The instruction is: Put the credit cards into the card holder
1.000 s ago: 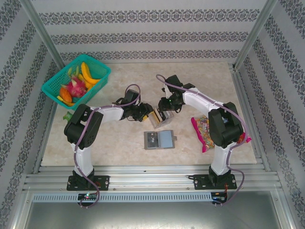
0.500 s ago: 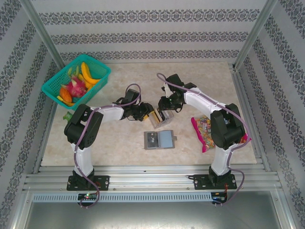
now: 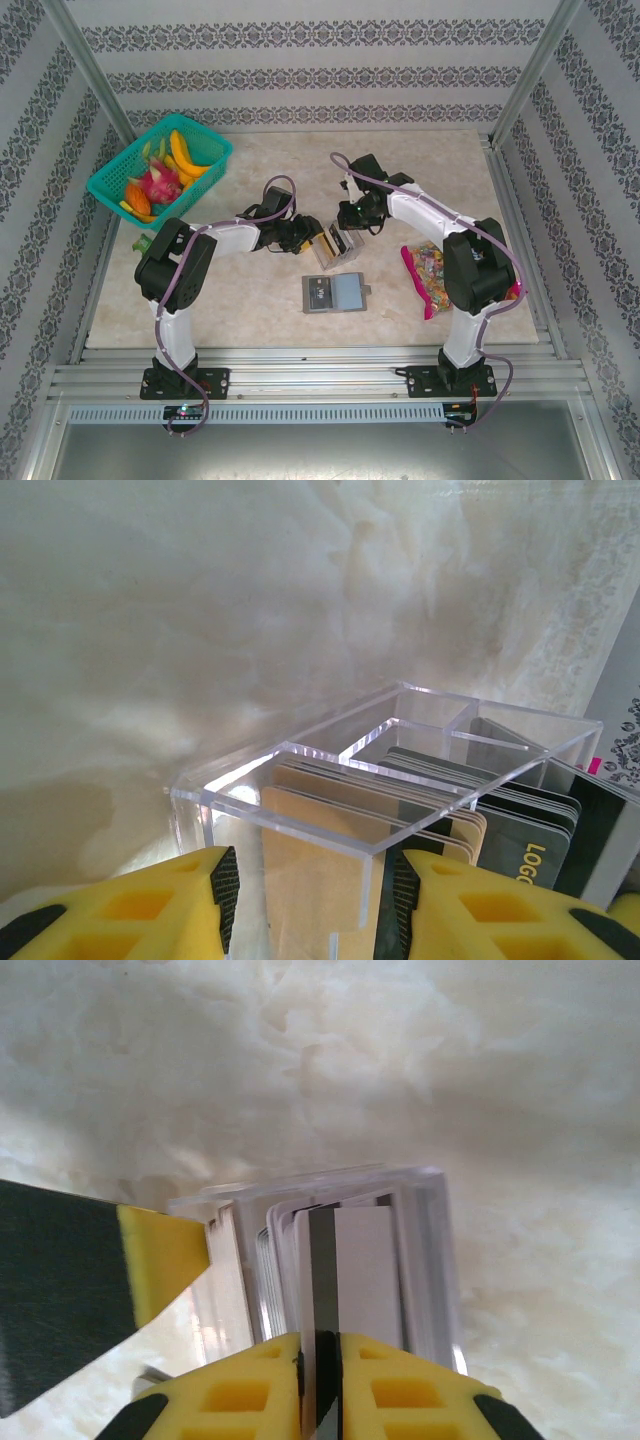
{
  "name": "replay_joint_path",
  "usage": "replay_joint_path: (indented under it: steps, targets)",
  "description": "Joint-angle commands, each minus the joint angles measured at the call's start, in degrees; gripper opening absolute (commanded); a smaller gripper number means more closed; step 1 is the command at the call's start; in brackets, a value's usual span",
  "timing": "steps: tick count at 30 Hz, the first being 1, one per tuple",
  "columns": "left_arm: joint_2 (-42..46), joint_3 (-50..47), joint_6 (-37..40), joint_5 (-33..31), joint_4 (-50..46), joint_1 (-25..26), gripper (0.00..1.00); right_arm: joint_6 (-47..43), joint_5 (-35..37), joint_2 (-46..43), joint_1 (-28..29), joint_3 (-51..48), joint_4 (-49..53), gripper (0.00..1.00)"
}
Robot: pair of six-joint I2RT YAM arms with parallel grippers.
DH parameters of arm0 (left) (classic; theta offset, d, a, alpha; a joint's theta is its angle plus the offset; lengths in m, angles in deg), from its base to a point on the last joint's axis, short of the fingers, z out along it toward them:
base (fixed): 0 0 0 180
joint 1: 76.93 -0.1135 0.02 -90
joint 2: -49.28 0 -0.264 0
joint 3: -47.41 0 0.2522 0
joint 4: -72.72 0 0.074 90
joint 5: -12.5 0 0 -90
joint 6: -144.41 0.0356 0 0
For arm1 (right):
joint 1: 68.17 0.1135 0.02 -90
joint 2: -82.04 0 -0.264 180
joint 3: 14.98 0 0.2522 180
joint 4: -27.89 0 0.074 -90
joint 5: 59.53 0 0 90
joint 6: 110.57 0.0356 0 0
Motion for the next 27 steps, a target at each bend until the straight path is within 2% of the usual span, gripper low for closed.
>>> replay_joint_path:
  steps: [1, 6, 11, 16, 21, 27]
  targets:
    - [-0.6, 1.4, 0.4, 0.2, -0.5, 0.5, 0.48, 0.0, 0.2, -2.7, -0.3, 0.8, 0.9, 0.12]
    - [-0.6, 1.5, 0.5, 0.2, -0.6, 0.6, 0.48, -0.7, 2.5, -3.7, -0.8, 1.0, 1.8, 0.09]
    - [-0.6, 1.4, 0.5, 0.1, -0.6, 0.6, 0.48, -1.6, 5.1, -4.7, -1.0, 1.3, 2.6, 0.02]
    - [-0.4, 1.2, 0.5, 0.0, -0.6, 0.6, 0.48, -2.3, 9.3, -9.2, -1.0, 0.1, 0.8, 0.00]
    - [-0.4, 1.2, 0.5, 0.0, -0.7, 0.6, 0.48, -1.6, 7.1, -13.0, -0.8, -2.2, -2.8, 0.00]
    - [-0.4, 1.3, 0.5, 0.1, -0.7, 0.6, 0.48, -0.8, 3.2, -11.8, 0.5, -3.8, -4.5, 0.00]
